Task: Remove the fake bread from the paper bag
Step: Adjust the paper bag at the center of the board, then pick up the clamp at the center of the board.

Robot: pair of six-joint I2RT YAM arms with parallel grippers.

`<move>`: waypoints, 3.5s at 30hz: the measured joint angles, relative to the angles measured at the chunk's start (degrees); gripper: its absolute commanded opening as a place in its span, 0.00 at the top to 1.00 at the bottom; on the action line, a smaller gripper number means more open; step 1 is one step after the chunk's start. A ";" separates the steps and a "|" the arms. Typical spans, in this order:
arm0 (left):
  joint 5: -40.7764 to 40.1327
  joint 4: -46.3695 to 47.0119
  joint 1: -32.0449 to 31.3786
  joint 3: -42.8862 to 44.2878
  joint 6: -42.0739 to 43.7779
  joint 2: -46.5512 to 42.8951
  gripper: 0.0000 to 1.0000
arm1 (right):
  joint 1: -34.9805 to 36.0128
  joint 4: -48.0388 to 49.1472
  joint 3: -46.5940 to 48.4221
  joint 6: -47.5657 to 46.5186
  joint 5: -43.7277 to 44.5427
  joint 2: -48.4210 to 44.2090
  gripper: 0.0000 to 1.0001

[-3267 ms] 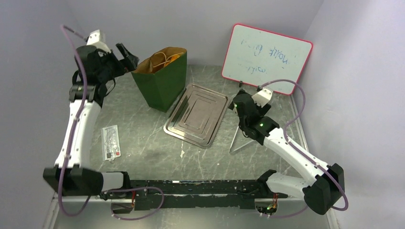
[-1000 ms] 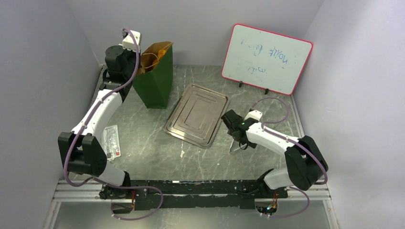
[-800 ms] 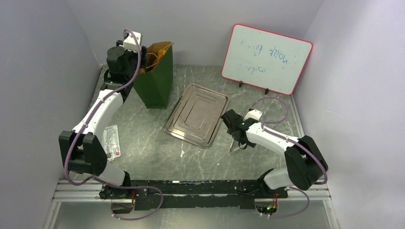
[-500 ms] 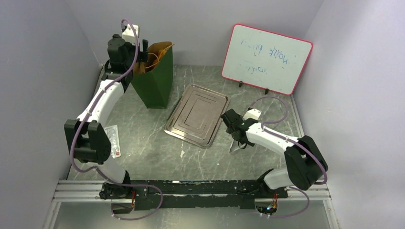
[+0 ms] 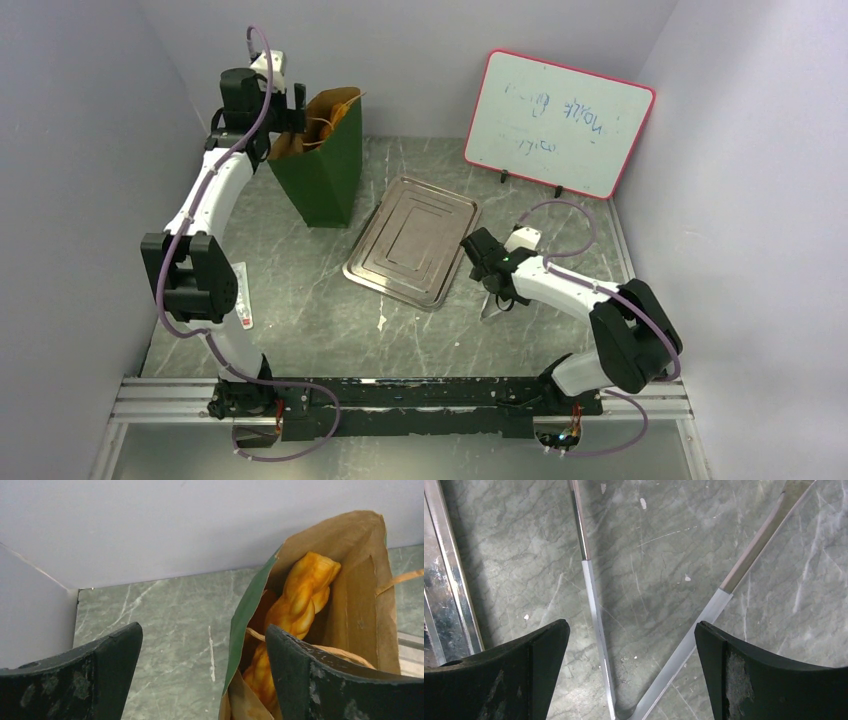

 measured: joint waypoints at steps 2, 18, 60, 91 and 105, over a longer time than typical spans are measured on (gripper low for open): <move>0.92 -0.81 0.20 0.00 -0.22 0.00 0.11 | 0.00 0.37 0.00 -0.28 -0.39 0.17 0.00; 7.63 -3.76 3.67 -1.53 -3.69 -3.82 0.14 | 0.00 1.27 0.00 -0.50 -1.42 0.24 0.00; 11.17 -0.22 1.38 -3.43 -1.88 2.89 0.93 | 0.11 -1.68 3.72 -1.62 0.63 1.84 0.00; -1.33 26.27 -4.13 -29.68 7.76 -13.22 0.93 | 1.07 -5.70 -1.01 5.18 -0.39 -1.18 0.00; -2.84 30.67 -4.83 -35.34 6.40 -16.28 0.93 | 1.07 2.29 -4.26 4.96 1.18 2.27 0.15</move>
